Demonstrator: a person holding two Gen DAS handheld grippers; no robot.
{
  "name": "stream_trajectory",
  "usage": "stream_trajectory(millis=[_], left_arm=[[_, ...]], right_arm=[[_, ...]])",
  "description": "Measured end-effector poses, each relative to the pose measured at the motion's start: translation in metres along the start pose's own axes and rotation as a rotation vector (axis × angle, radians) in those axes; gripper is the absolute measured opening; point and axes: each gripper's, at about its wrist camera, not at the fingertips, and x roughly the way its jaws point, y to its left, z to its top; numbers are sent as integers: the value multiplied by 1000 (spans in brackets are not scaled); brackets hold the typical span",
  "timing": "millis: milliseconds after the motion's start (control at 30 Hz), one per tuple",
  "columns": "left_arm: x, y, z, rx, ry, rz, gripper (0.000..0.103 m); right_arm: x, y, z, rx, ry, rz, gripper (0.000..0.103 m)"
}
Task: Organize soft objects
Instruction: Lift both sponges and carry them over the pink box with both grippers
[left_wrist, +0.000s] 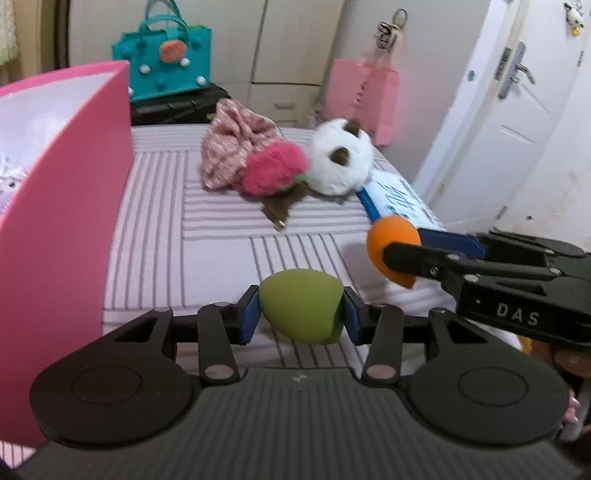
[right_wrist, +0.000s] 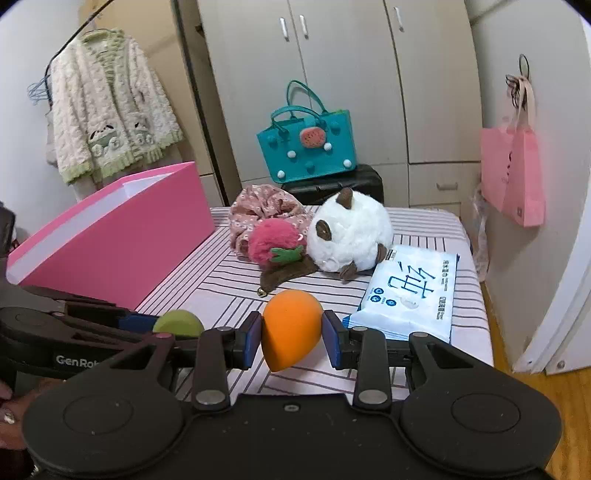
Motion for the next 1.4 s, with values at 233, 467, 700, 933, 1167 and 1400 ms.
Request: stream_trajectory(millis=[233, 467, 700, 933, 1167, 1400], left_arm=[[-13, -7, -11, 7, 27, -27, 45], [-33, -9, -15, 49, 35, -10, 45], [-48, 0, -20, 25, 50, -2, 45], [-60, 9, -24, -7, 133, -64, 45], [-91, 18, -21, 7, 169, -121, 45], [-121, 29, -17, 43, 221, -145, 45]], right_arm=[[-16, 5, -7, -13, -7, -17, 40], [-31, 15, -13, -51, 6, -5, 40], [-41, 32, -13, -111, 57, 67, 40], [-47, 53, -13, -189, 138, 122, 40], [-59, 72, -1, -260, 184, 158, 40], [-58, 93, 8, -270, 271, 248, 40]])
